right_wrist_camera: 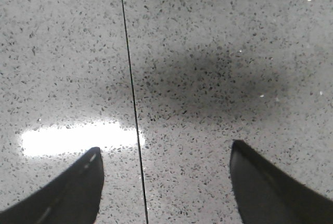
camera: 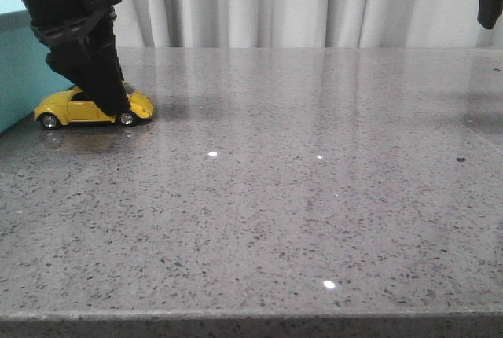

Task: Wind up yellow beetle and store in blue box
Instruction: 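Lift the beetle with the left gripper and carry it over the box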

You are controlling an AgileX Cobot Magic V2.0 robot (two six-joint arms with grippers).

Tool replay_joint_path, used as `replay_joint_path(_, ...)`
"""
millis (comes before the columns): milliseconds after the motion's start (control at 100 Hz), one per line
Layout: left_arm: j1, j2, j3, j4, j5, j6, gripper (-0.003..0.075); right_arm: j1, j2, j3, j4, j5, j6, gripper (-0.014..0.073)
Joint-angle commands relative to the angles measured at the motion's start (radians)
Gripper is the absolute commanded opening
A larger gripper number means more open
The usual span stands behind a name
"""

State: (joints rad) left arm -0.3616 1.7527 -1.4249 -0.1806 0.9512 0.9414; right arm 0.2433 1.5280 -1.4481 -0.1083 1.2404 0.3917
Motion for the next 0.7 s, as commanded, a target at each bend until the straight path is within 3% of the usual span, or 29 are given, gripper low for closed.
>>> replay_joint_path(0,-0.007,-0.046,-0.030,-0.021,-0.015,-0.004,0.0206,0.000,-0.043,-0.025,-0.014,-0.007,-0.009,0.0508)
replay_joint_path(450,-0.007,-0.046,-0.183,-0.021,0.027,-0.015,0.0190,0.000,-0.043,-0.025,-0.014,-0.003,-0.009,0.0508)
replay_joint_path(690,-0.007,-0.046,-0.333,-0.021,0.056,-0.109,0.0190,0.000,-0.043,-0.025,-0.014,-0.003,-0.009,0.0508)
